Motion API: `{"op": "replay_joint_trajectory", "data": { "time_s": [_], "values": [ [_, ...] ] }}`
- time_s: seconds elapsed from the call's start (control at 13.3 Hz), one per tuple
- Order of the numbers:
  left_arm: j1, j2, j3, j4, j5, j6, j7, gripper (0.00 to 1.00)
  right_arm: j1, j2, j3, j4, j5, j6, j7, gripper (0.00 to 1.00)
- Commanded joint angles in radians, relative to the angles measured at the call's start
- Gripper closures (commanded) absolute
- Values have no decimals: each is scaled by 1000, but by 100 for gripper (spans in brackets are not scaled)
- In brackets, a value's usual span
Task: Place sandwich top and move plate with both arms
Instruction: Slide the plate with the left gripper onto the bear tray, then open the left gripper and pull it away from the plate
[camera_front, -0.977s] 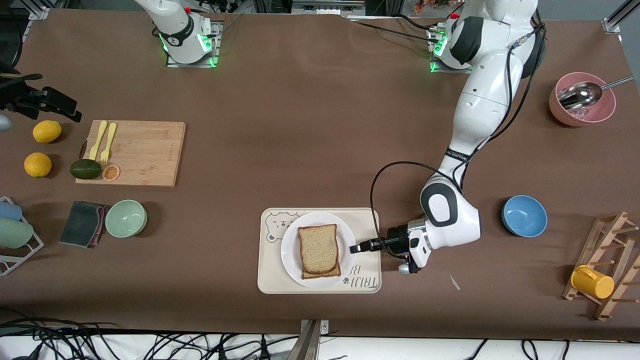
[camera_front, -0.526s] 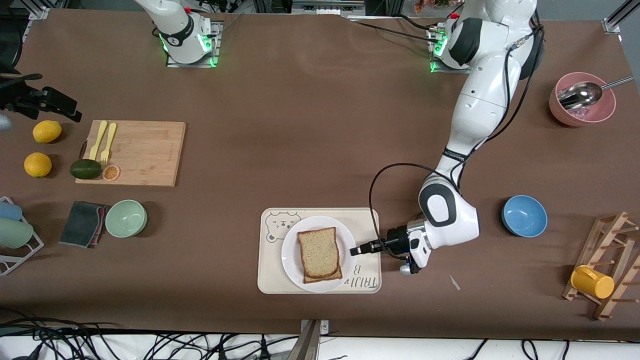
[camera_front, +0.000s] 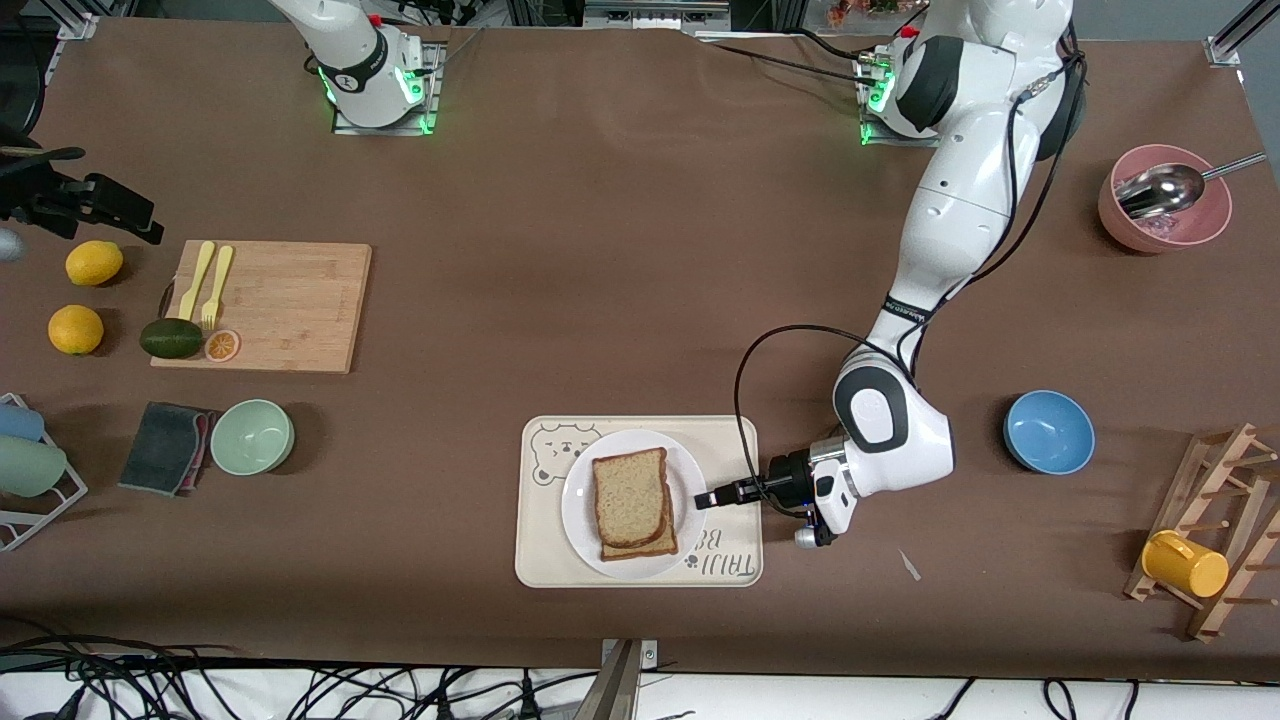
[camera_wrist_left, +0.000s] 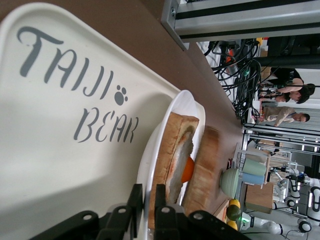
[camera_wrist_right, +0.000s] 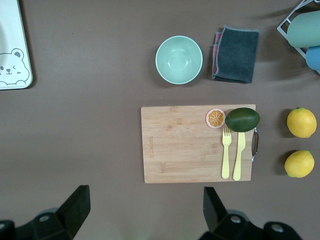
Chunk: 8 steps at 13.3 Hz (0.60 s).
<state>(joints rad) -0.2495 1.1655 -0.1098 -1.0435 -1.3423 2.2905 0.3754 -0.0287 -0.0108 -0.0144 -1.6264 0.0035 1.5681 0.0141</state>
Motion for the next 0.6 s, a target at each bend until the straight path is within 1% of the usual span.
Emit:
{"op": "replay_joint_trajectory", "data": {
  "time_s": [0.0,0.08,0.15,0.45,0.53],
  "values": [
    [9,11,-4,27,-57,-38,37,52,-4,5,4,22,18,-19,6,0],
    [19,10,-5,23,-64,-42,37,8,-4,5,4,22,16,-19,6,0],
    [27,8,-7,13,-81,-46,42,0,-4,5,2,22,18,-19,6,0],
    [61,-35,-4,-24,-67,-78,66,0,-4,5,4,22,18,-19,6,0],
    [64,-46,-1,-30,-45,-89,65,0,-4,5,4,22,18,-19,6,0]
  ]
}}
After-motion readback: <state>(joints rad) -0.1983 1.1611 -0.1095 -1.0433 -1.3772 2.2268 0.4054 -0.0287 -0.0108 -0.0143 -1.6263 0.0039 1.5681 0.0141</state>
